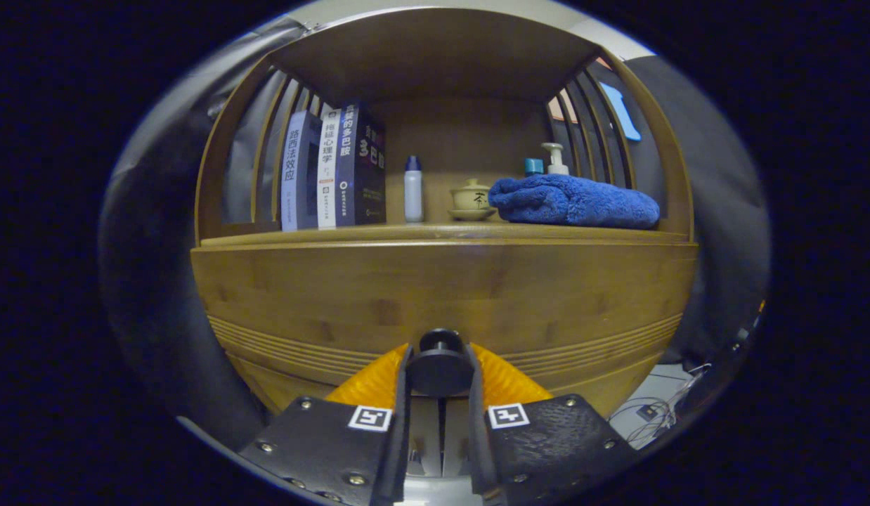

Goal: Pull open the drawer, take out the items inside it, and place them on the countertop above the cabinet.

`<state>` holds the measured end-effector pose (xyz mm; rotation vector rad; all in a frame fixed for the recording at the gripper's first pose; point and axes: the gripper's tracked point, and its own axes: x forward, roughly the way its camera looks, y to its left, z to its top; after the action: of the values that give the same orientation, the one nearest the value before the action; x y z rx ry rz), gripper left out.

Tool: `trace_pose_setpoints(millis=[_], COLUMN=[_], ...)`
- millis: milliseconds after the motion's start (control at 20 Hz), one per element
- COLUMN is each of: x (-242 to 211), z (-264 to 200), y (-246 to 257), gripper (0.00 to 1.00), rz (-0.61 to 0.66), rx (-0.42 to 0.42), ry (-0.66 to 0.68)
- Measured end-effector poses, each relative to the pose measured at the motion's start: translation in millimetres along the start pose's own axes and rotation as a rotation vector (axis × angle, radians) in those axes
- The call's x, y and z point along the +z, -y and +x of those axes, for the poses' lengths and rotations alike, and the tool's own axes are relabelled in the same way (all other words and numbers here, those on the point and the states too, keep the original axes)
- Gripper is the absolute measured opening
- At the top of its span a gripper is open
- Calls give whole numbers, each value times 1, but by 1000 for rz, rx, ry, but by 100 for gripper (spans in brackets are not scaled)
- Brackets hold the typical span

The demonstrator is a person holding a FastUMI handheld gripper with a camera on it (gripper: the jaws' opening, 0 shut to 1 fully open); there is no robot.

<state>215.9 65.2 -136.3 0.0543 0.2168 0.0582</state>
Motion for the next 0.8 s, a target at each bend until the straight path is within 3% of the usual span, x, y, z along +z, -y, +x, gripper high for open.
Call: trace_pose_setpoints(millis=[50,100,400,800], x=[-2,2,-7,-25], z=[-1,-2,-43,-138], y=[-1,2,1,2], gripper=[36,24,23,23], rz=[42,55,86,97], rx=[1,-9,-47,-59], ry=[-10,4,-2,-17])
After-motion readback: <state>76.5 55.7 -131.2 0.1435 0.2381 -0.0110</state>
